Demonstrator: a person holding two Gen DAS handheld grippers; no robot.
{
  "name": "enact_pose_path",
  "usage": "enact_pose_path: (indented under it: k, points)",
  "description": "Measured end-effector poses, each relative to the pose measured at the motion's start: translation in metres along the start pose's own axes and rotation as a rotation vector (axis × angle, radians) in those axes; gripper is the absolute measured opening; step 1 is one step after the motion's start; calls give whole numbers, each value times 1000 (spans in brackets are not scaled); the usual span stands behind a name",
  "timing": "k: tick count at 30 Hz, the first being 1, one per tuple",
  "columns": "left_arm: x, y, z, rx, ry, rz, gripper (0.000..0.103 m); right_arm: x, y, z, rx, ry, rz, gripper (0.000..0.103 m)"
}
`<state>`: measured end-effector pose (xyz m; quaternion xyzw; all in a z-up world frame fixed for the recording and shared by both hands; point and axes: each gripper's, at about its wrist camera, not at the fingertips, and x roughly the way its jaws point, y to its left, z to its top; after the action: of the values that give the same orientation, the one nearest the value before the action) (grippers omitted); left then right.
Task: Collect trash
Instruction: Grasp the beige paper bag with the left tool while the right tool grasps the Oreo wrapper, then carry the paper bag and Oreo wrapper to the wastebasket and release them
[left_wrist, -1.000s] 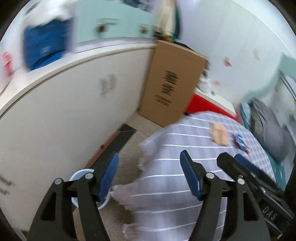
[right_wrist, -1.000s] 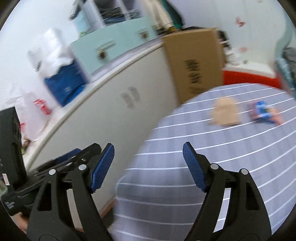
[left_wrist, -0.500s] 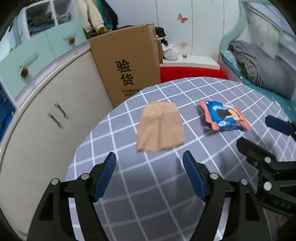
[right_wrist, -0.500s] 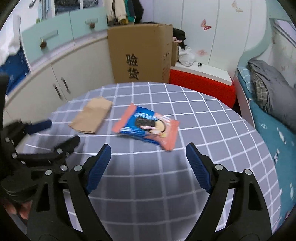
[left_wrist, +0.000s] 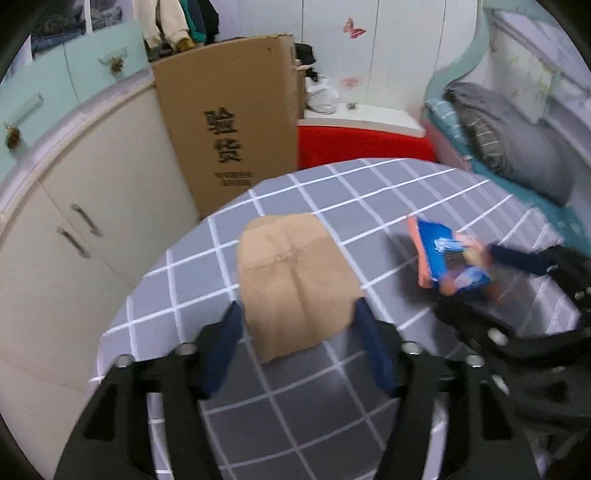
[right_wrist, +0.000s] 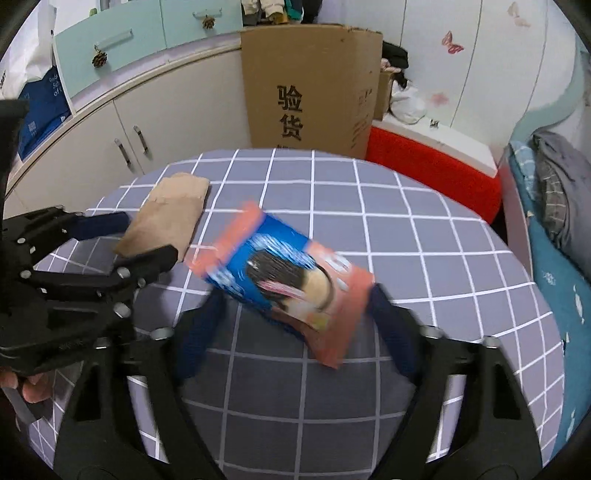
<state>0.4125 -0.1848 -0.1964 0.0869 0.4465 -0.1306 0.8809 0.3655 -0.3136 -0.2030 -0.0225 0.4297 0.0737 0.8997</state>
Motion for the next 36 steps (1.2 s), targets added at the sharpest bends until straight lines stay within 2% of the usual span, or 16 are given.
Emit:
enact_pose_path:
  k: [1,2,3,4,5,6,8,10,11,12,16,22,26,28,36]
  points:
    - [0,-2,0,9,-4,-5,34,-1,1,1,-6,-4,-7,53]
    - [-1,-4,0,19,-6,-12,24,-1,3,1,-11,-6,-4,51]
    - [-1,-7,0,27,-4,-12,10,-2,5,1,-15,-7,-4,48]
    - [-1,-8,0,30,-1,-11,7,-3,8,0,-18,-8,-5,44]
    - [-1,-9,0,25,-2,-13,6,-4,9,0,-20,-10,-3,41]
    - [-2,-8,-2,11,-3,-19,6,-5,11,0,-22,-11,-1,33]
    - [-5,-5,-4,-16,3,-41,5,-7,14,-2,-20,-13,6,30]
    - [-11,-3,-10,-39,3,-62,5,-12,18,-5,-19,-28,14,19]
    - [-16,-1,-15,-50,-3,-69,5,-16,19,-6,-10,-33,22,17]
    - [-21,0,-19,-57,-8,-77,5,-20,21,-6,2,-35,39,9]
    - [-48,13,-35,-91,-41,-95,5,-38,35,-6,21,-58,75,9]
    - [-96,54,-66,-172,-103,-93,5,-71,86,-7,4,-98,173,9]
    - [-134,99,-97,-243,-152,-58,5,-87,144,-8,-39,-108,232,9]
    - [-151,131,-118,-286,-164,-25,5,-91,181,-9,-54,-100,291,9]
    - [-186,254,-209,-486,-141,95,5,-73,324,-17,-128,-33,438,9]
